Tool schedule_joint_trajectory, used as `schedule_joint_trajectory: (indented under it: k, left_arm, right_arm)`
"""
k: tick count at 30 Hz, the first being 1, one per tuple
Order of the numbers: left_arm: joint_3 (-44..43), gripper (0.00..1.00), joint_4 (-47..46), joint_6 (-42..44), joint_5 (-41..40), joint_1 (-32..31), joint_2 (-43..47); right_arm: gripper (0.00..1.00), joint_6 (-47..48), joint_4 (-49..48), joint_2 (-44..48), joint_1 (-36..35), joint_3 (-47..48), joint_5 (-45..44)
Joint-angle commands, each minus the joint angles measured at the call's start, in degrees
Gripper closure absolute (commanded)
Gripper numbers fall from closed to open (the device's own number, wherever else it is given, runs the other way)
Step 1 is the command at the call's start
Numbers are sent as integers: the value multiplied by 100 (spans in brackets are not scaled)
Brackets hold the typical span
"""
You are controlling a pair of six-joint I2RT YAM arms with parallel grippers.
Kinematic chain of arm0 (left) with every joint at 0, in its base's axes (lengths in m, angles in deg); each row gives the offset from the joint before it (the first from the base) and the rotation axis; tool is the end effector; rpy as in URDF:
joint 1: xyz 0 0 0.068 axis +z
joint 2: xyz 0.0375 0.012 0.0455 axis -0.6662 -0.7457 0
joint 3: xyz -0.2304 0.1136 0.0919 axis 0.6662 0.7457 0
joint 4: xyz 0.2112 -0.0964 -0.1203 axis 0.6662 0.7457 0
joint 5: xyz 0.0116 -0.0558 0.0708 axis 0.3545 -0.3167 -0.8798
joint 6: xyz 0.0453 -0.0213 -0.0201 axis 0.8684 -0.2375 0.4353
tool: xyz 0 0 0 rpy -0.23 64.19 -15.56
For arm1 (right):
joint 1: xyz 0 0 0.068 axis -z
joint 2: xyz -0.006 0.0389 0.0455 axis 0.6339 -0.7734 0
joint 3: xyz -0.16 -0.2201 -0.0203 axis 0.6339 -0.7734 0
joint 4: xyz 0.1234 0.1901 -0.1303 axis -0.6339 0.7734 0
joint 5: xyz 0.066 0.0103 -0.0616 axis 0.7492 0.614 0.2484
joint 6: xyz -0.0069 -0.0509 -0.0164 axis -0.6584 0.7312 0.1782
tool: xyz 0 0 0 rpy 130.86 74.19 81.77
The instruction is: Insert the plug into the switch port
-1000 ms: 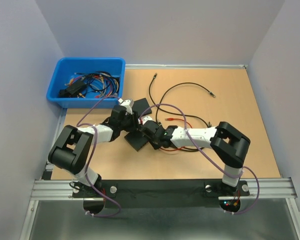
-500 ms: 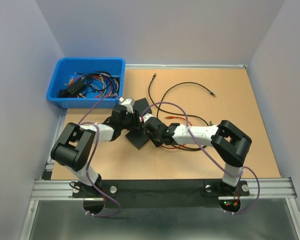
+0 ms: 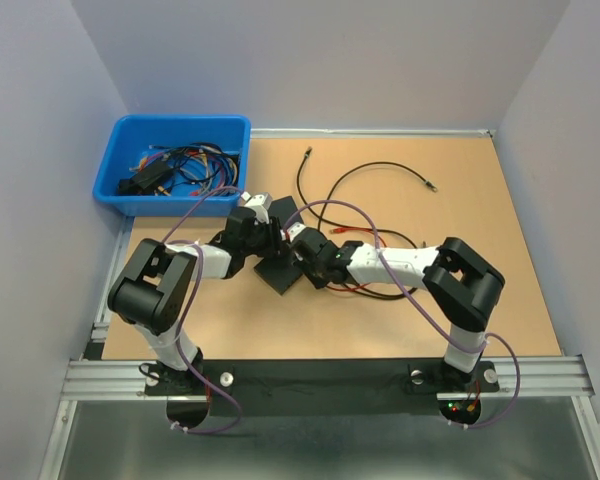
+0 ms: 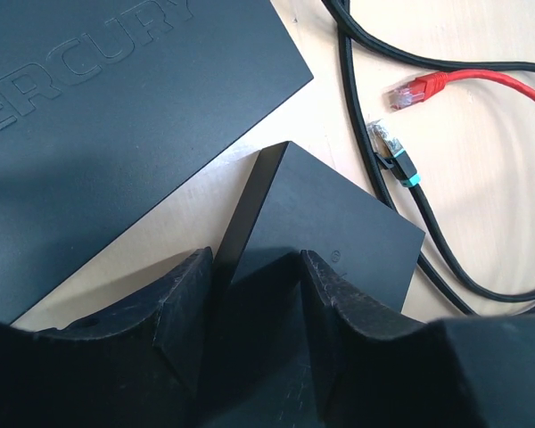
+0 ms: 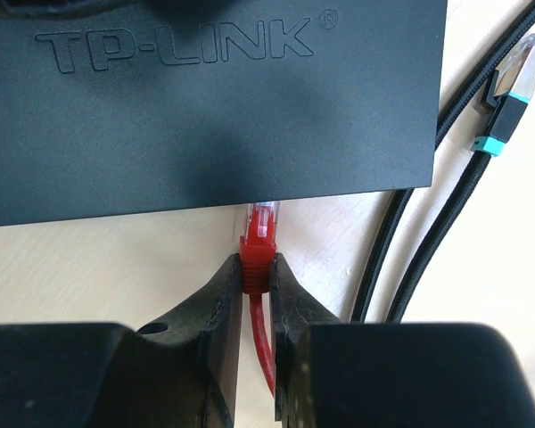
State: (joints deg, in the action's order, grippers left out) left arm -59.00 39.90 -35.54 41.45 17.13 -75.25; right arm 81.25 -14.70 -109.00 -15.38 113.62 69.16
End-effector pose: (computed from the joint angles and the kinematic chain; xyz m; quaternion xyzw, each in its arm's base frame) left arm 0.2868 -0.1435 0.1484 0.0890 0.8449 -0.3288 0.4124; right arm 0.2204 0.3006 0.1659 -0.3679 0.8797 0.0728 0.2922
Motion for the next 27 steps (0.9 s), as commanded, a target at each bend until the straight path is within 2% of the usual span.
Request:
schedule_joint_trajectory:
  k: [1,6,17,27]
  left_arm:
    - [206,49,1103,-242,1228,-462,-370]
    - [205,49,1059,-216,1315,-471,-432]
    - [170,49,945,-189,1597,-471,-616]
    - [109,51,927,-154,1694,-533,-748]
  right_arm:
    - [99,130,-2001,352,-4,648,172]
    - [100,182,-2185,405,198,508,434]
    - [100,305,-3468,273,550,-151,1217]
    - [100,726,-3574,27,655,498,1560]
